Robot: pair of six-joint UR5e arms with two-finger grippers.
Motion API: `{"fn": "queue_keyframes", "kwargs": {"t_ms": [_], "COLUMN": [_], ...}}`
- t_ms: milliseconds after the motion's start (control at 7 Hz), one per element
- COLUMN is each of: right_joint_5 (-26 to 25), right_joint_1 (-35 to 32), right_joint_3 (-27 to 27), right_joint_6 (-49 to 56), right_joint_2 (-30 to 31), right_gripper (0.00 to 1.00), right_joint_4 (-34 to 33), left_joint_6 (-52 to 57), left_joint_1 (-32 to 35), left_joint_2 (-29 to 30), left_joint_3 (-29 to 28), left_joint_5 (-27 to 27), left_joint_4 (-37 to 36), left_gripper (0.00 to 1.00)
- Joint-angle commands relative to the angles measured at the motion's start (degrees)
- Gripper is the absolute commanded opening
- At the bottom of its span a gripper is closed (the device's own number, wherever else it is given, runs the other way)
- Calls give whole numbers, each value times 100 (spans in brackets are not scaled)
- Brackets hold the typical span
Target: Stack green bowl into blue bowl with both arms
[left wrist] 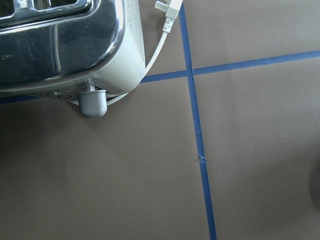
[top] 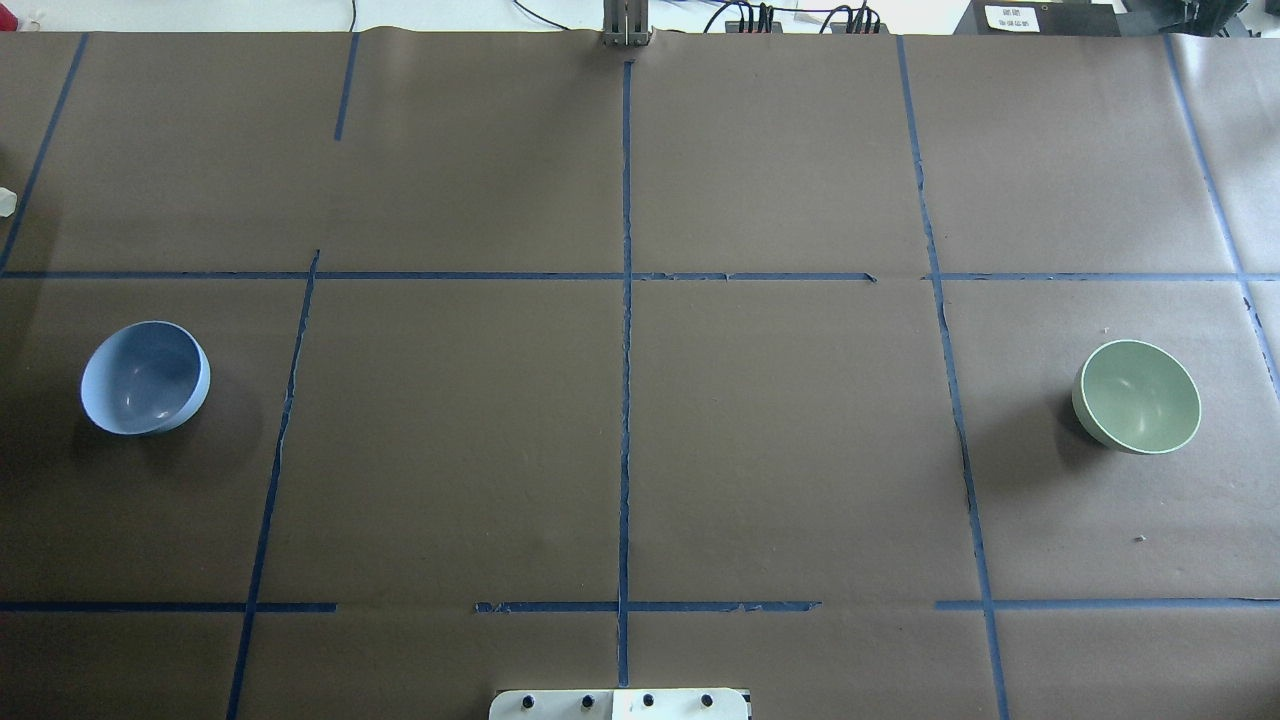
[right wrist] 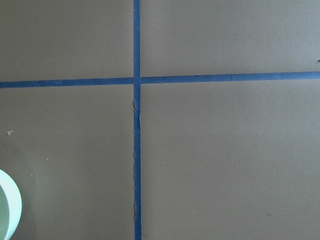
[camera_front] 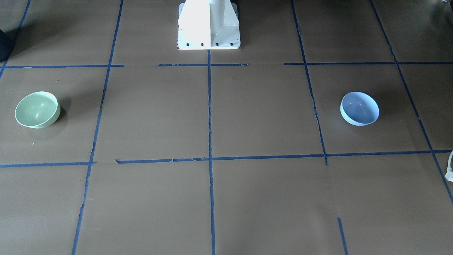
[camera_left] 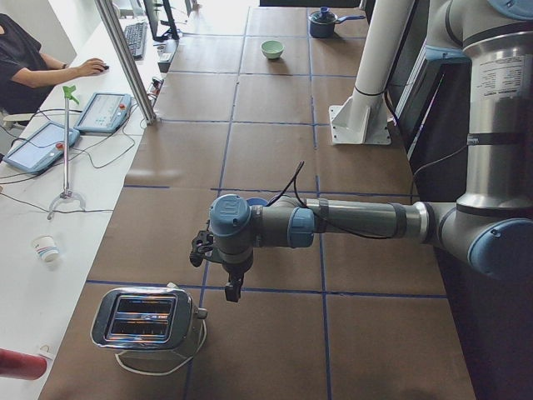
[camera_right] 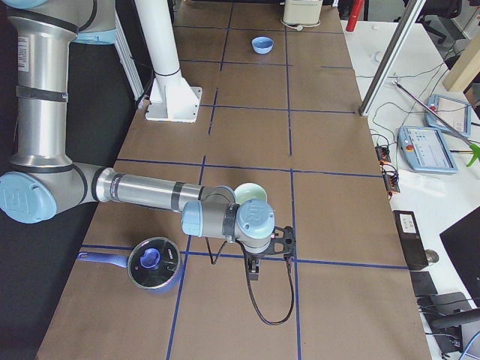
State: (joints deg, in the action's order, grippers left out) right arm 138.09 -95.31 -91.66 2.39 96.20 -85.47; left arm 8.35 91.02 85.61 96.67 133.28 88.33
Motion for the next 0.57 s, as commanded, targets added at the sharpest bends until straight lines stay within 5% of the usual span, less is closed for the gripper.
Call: {"fn": "queue_keyframes", "kwargs": {"t_ms": [0,429], "right_joint_5": [-19,-2], "right_joint_1": [-14,-14], "right_joint_3": [-1,-9], "right_joint_6": [-167,-195], "right_joint_2": [-66,-58], "right_gripper": [100,100], "right_joint_4": [13,21], "left_joint_6": [0,-17], "left_joint_1": [-5,-14], "left_joint_2": [0,17], "left_joint_3": [1,1], "left_joint_5": [-4,-56], "left_joint_4": [9,9], "left_gripper": [100,100]}}
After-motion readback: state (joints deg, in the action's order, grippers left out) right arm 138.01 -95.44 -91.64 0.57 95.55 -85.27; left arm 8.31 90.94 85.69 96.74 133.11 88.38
